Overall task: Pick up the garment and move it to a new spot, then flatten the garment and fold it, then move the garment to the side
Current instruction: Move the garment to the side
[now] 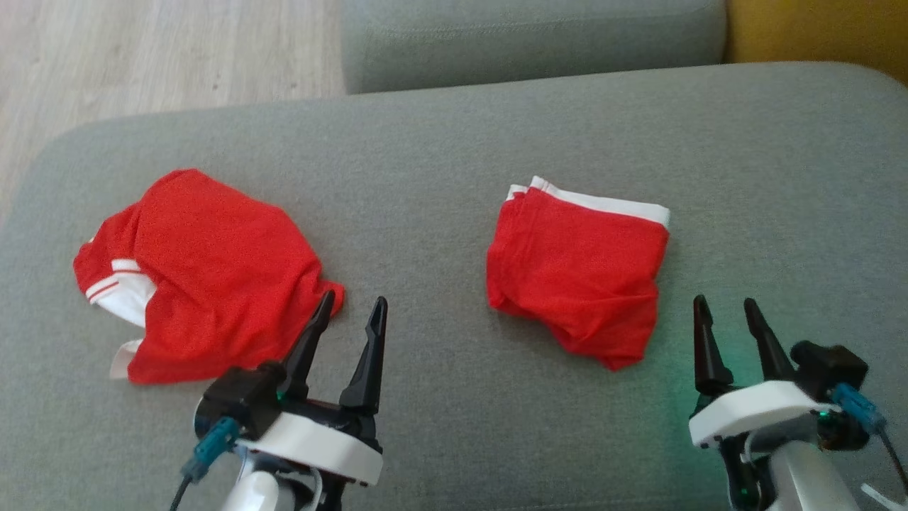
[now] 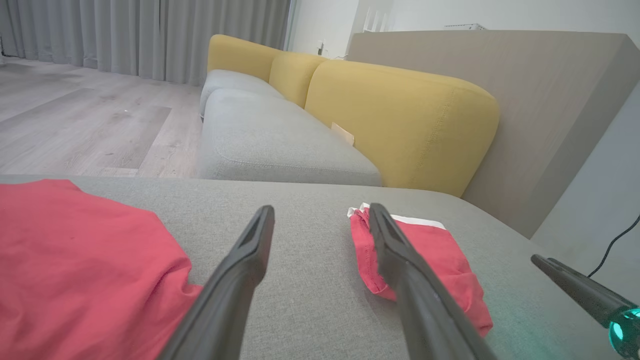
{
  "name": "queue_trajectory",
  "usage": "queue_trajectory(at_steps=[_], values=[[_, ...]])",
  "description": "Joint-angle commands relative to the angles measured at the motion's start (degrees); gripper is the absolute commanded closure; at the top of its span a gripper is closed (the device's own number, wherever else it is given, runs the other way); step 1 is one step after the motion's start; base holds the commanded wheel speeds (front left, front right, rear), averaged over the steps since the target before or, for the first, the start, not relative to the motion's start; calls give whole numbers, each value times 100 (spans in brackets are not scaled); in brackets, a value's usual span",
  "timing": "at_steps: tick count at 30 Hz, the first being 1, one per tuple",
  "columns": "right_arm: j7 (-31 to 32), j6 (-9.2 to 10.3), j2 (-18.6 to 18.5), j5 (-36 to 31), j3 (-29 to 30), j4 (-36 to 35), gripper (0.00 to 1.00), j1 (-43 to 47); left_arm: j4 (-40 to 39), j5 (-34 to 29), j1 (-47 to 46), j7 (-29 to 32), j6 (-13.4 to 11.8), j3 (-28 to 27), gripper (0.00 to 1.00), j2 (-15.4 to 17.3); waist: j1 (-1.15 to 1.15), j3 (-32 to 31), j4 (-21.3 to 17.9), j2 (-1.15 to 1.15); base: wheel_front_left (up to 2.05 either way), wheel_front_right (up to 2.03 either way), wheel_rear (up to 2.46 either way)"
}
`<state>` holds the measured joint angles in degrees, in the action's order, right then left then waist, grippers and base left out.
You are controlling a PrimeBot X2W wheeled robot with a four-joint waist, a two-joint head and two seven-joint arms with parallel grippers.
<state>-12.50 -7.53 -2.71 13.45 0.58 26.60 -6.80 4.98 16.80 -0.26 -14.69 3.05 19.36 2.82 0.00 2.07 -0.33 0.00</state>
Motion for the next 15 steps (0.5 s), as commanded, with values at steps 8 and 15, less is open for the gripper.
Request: queue_trajectory(at_steps=[8, 15], values=[[296, 4, -17, 40, -85, 545, 0, -778, -137, 14, -467, -30, 85, -83, 0, 6, 0, 358, 398, 0, 0, 0, 0], [405, 4, -17, 70, 29, 1365, 0, -1193, -88, 24, -566, -31, 120, -30, 0, 6, 0, 496, 679, 0, 0, 0, 0]])
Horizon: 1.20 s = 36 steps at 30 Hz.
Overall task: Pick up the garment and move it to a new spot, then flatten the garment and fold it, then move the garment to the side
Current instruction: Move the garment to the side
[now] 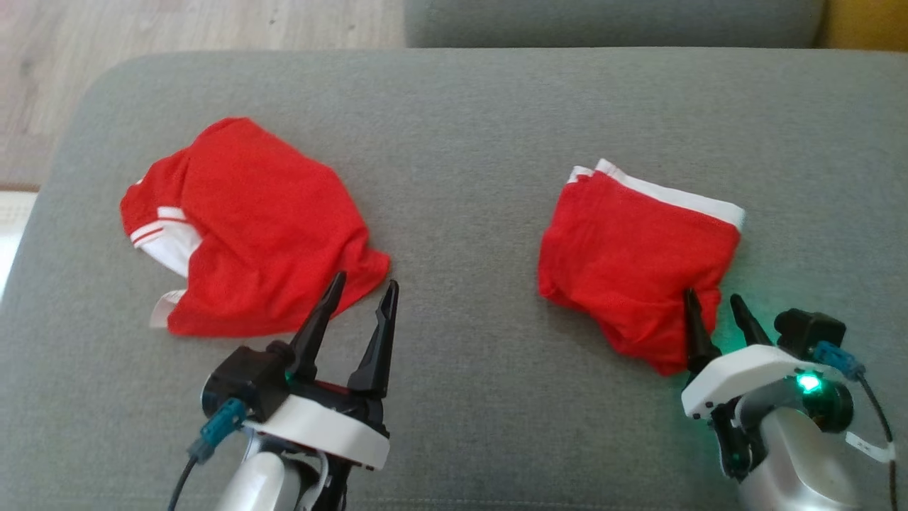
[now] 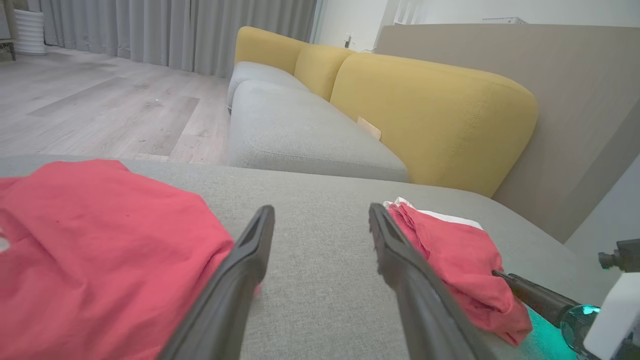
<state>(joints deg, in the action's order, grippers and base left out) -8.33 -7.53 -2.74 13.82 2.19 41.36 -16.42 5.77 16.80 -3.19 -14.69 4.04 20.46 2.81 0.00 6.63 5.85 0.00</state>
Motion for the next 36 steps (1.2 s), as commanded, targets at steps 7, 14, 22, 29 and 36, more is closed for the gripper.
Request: queue_trajectory(at_steps=[7, 14, 22, 29, 36], values=[[-77, 4, -14, 855, -183, 844, 0, -695, -163, 36, -283, -31, 22, -108, 0, 7, 0, 125, 203, 0, 0, 0, 0], [-86, 4, -14, 1174, -930, 1545, 100, -1063, -166, 28, -300, -31, 4, -109, 0, 7, 0, 170, 168, 0, 0, 0, 0], [-335, 4, -271, -363, -1014, 1807, 100, -1644, -188, 0, -285, -31, -7, -188, 0, 7, 0, 111, -115, 0, 0, 0, 0], [337, 4, -1361, -1412, -1485, 1410, 100, -2143, -300, 40, -429, -31, -7, -148, 0, 7, 0, 361, -200, 0, 0, 0, 0], [1005, 4, -2517, -1374, -2592, 1076, 100, -2302, -314, 68, -562, -31, 40, -168, 0, 7, 0, 635, -109, 0, 0, 0, 0]])
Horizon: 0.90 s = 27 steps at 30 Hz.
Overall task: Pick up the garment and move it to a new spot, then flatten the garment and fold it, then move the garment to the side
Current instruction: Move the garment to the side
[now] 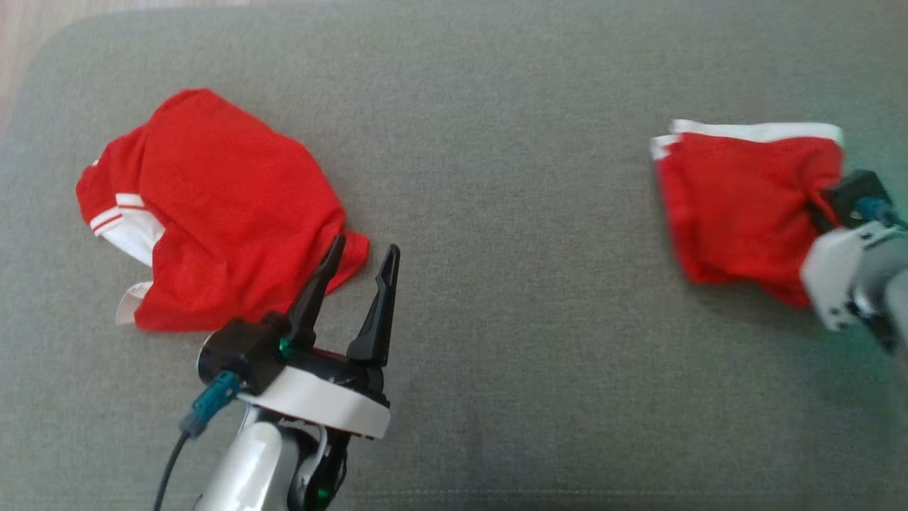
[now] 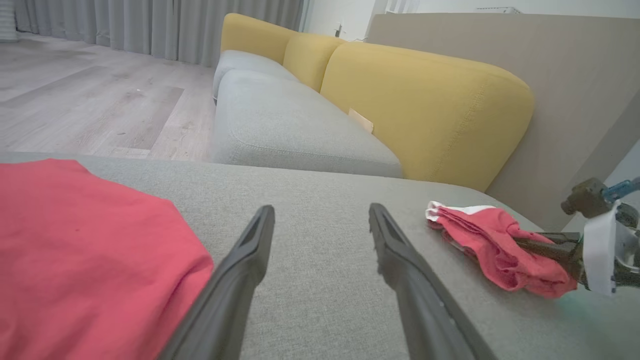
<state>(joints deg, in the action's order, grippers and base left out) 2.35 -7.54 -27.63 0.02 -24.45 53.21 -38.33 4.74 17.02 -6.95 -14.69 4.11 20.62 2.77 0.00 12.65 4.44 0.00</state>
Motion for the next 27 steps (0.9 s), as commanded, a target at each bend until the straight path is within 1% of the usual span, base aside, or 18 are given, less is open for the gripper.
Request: queue_trajectory(at_steps=[1, 4, 7, 11, 14, 16, 20, 24, 27], values=[[38, 5, -235, 82, -145, -163, 100, -111, -210, 50, -208, -31, 41, -189, 0, 10, 0, 71, 58, 0, 0, 0, 0], [346, 5, -844, 357, -661, -375, 100, -157, -214, 68, -280, -31, 61, -218, 0, 10, 0, 192, 129, 0, 0, 0, 0], [640, 5, -1441, 582, -990, -591, 100, -228, -226, 82, -361, -31, 81, -229, 0, 10, 0, 308, 206, 0, 0, 0, 0], [939, 5, -2074, 891, -1119, -758, 100, -293, -241, 95, -461, -31, 102, -229, 0, 10, 0, 437, 307, 0, 0, 0, 0], [1122, 5, -2370, 985, -1142, -854, 100, -320, -239, 110, -500, -31, 108, -245, 0, 10, 0, 487, 355, 0, 0, 0, 0], [1229, 5, -2484, 1046, -1095, -883, 100, -326, -237, 117, -514, -31, 112, -254, 0, 10, 0, 513, 379, 0, 0, 0, 0], [1429, 5, -2554, 1115, -871, -884, 100, -312, -231, 124, -528, -31, 114, -257, 0, 10, 0, 547, 411, 0, 0, 0, 0], [1594, 5, -2512, 938, -484, -906, 100, -269, -235, 120, -531, -31, 103, -267, 0, 10, 0, 563, 401, 0, 0, 0, 0], [1738, 5, -2415, 775, -149, -972, 100, -176, -226, 107, -525, -31, 93, -278, 0, 10, 0, 559, 376, 0, 0, 0, 0]])
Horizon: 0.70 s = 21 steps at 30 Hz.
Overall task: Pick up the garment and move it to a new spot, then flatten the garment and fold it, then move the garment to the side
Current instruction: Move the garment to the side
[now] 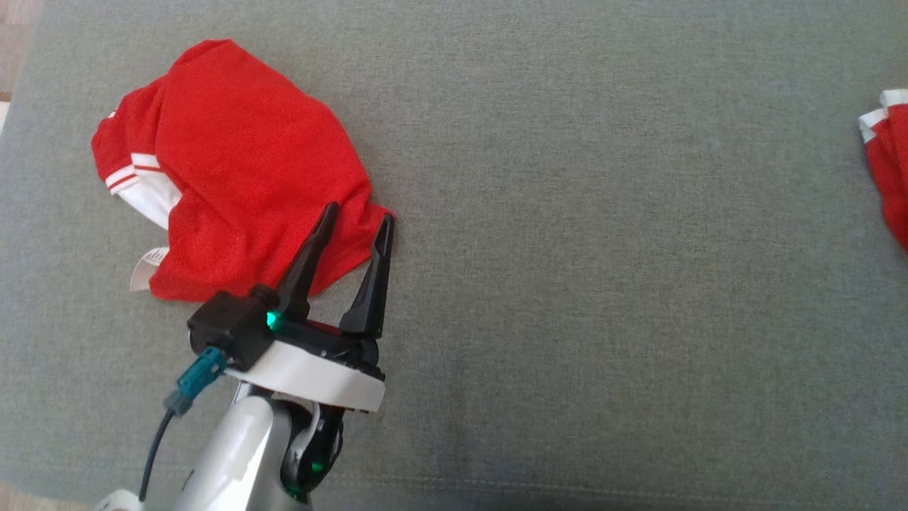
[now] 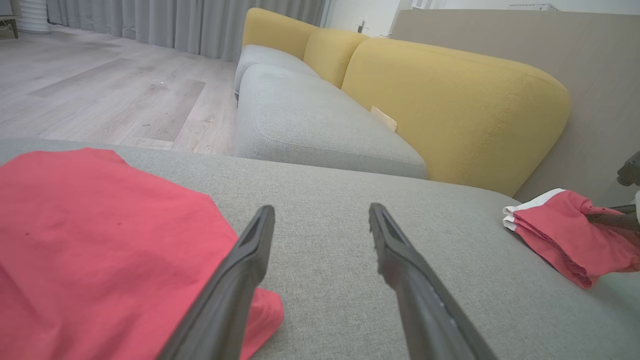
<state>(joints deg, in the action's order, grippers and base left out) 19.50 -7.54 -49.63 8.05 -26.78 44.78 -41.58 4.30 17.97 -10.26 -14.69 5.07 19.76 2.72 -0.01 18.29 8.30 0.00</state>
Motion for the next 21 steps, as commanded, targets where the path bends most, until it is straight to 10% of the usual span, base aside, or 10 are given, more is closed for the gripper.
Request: queue_trajectory(at_steps=[1, 2, 3, 4, 14, 21], values=[[83, 5, -168, -64, 224, -146, 100, 183, -178, 9, -192, -31, -2, -197, 0, 16, 1, -12, -22, 0, 0, 0, 0], [157, 5, -114, -101, 377, -153, 100, 218, -171, 4, -189, -31, -1, -201, 0, 16, 1, -26, -36, 0, 0, 0, 0], [220, 5, -52, -152, 535, -174, 68, 259, -164, 0, -183, -31, 0, -207, 0, 16, 1, -46, -52, 0, 0, 0, 0], [251, 5, 18, -209, 699, -213, 0, 300, -155, -4, -175, -31, -1, -214, 0, 16, 1, -74, -72, 0, 0, 0, 0], [358, 5, 813, -977, 1712, -1156, 0, 623, -114, -27, -33, -31, -24, -277, 0, 16, 1, -555, -298, 0, 0, 0, 0], [-167, 5, 2024, -986, 2343, -2427, 0, 888, -194, -33, 155, -31, -112, -395, 0, 16, 1, -1033, -450, 0, 0, 0, 0]])
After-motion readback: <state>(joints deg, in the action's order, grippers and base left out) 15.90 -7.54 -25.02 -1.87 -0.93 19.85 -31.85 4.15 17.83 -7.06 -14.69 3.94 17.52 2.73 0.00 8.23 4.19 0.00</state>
